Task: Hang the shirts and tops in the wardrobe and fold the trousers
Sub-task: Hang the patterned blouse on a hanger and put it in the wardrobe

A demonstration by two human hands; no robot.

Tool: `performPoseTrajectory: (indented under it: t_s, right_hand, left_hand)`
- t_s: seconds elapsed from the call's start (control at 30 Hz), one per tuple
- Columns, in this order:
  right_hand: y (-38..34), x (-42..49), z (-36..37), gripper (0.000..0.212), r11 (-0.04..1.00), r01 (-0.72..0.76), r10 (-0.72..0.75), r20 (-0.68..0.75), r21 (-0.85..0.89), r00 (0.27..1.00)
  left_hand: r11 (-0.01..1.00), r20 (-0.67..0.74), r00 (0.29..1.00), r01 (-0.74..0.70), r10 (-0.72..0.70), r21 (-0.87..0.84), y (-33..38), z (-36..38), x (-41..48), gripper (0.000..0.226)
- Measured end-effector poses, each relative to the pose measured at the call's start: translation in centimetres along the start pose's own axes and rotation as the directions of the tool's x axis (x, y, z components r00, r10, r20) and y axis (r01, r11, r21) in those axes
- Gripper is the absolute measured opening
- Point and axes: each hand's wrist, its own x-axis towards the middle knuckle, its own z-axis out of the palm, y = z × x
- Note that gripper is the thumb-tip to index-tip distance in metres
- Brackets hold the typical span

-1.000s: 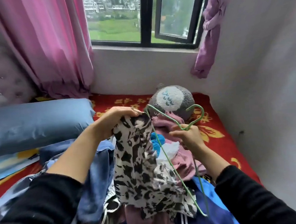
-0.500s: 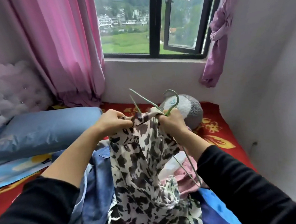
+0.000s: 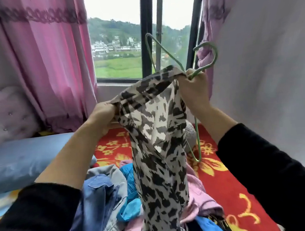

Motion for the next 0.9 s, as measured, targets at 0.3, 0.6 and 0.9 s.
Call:
performPoseTrajectory:
  t_s: [0.3,0.6,0.9]
  right_hand:
    - [4.0,0.4,-4.1,0.043,0.979,0.014,-0.018,-0.017,-0.205,1.0]
    - [10.1,-3.4,-5.5,0.042,0.891,-0.419,0.451,0.249,-0.174,0.857]
    - [12.4,-5.7,-9.2,0.04,0.803,-0.562,0.486,0.329,0.2,0.81]
  left_hand:
    - [0.845,0.393,0.918,-0.254,0.057,0.47,3.4,1.2,-3.1,0.022]
    - [0.94,0.091,0.996,-0.013,-0.019,0.341,-1.5,3.6,-1.1,0.024]
    - [0.881,-0.107,0.993,0.002,0.055,0.474,-5.6,3.3,0.7,0.034]
